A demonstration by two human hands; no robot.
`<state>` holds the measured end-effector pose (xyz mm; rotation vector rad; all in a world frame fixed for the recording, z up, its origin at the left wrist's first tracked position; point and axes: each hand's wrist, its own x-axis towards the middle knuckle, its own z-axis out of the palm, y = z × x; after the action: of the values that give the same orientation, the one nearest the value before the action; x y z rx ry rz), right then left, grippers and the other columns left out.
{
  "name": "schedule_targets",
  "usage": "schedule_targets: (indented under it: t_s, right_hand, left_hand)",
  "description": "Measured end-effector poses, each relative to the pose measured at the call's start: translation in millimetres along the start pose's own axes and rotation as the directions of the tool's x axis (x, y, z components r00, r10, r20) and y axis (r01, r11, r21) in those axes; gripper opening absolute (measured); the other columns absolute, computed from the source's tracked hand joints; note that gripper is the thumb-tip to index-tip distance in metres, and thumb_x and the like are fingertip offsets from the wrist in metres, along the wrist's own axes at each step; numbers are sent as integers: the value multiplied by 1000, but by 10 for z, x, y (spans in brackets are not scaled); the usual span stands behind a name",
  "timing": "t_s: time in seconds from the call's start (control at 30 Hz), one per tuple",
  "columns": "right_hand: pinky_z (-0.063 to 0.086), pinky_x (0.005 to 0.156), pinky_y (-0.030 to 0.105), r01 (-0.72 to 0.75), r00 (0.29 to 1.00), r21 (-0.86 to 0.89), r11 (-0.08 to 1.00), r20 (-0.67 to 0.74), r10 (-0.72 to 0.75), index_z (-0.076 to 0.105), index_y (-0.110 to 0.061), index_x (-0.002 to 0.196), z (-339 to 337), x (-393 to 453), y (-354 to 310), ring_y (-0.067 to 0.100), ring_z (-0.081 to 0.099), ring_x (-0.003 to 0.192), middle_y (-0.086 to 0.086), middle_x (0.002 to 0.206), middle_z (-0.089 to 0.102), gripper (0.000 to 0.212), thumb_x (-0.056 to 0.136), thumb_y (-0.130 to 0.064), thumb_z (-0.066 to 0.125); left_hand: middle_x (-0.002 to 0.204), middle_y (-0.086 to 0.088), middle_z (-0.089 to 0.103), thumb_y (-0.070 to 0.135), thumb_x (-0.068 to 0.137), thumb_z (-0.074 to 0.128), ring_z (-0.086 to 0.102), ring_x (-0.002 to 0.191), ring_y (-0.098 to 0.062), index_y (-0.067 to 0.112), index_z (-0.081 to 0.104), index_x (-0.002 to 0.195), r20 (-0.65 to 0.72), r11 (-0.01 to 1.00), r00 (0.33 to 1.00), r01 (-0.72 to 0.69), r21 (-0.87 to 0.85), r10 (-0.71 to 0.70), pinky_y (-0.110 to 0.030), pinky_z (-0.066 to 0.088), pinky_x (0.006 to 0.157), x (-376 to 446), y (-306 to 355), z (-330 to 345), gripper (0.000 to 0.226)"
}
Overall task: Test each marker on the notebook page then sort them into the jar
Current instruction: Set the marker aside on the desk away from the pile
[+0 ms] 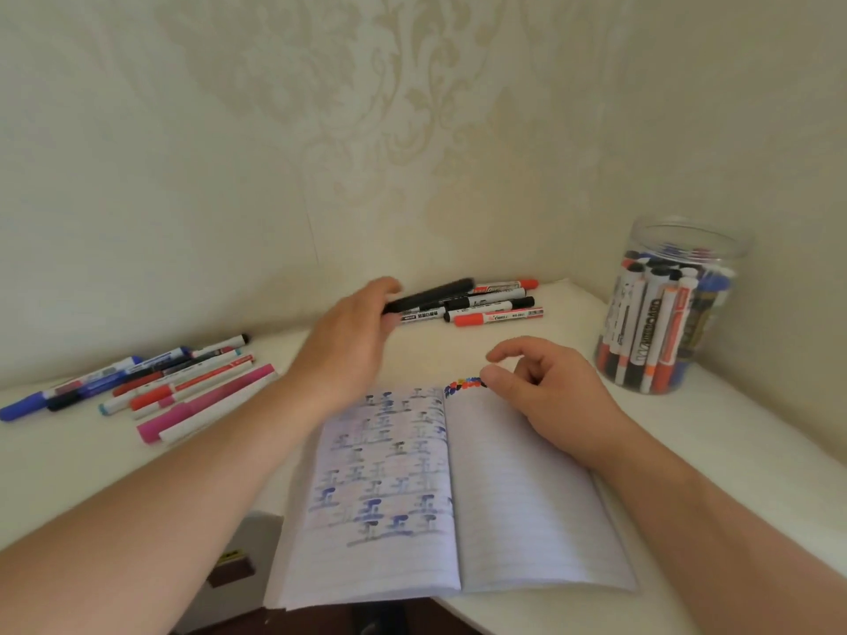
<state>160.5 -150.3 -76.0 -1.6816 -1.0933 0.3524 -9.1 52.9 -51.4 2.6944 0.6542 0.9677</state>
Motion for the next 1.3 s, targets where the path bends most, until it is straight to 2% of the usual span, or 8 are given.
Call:
schedule_targets:
  t_s: [0.17,0.27,0.43,0.57,0.77,0.9,1.1,1.3]
  right_hand:
    - [39,53,23,89,995,269,959,16,-97,61,-29,136,-37,-14,-36,9,44,56,-4,61,49,49,91,-50,67]
    - [34,51,24,65,996,444,894,19,-82,69,-25,129,-57,-54,-85,11,42,57,-3,61,47,34,108,-43,49]
    - [21,52,34,-54,998,545,837,11,57,80,-20,113,-75,-30,-132,16,33,54,7,60,38,33,108,-27,47]
    - [23,53,34,-103,978,637,764,-73,193,70,-16,112,-213,40,-149,20,35,55,10,61,38,27,109,-26,44]
    - [35,50,28,-124,966,386,914,-166,201,65,-18,74,-204,85,-77,18,46,54,6,61,53,23,97,-15,69]
    - [44,52,28,-164,973,51,985,-153,170,65,-15,78,-168,55,-76,14,53,54,5,62,62,13,84,-12,76]
    - [46,45,26,-295,947,55,954,-115,299,59,-3,70,-86,58,-86,18,62,48,23,66,69,18,81,-5,73]
    - [50,53,32,-322,933,38,946,-155,324,57,-10,63,-50,89,-53,21,65,50,17,62,69,23,80,-6,72]
  left_hand:
    - [107,7,68,32,108,44,60,98,-17,27,57,130,219,951,933,-246,-188,285,-37,48,84,-139,792,79,26]
    - [96,9,72,42,108,40,65,86,-21,35,56,129,279,964,930,-194,-181,239,-42,52,75,-202,946,204,27]
    - [67,35,57,49,106,45,52,61,4,57,46,139,285,967,942,-115,-226,179,-29,42,64,-248,909,269,35]
    - [65,12,59,78,82,60,56,67,-3,52,35,137,325,985,946,61,-164,-5,-32,48,65,-258,814,248,65]
    - [59,25,58,66,85,54,58,65,0,53,71,98,354,996,932,76,36,-84,-22,46,62,-431,726,355,25]
    - [62,37,56,61,92,52,56,63,1,55,72,101,415,997,907,65,37,-75,-22,43,60,-416,723,353,23]
    - [88,26,64,53,94,44,59,87,-10,67,57,125,450,995,892,-10,95,-34,-27,40,69,-389,778,305,37]
    - [65,26,52,52,95,44,44,74,-7,66,58,126,462,996,886,-1,90,-41,-26,32,61,-389,793,289,37]
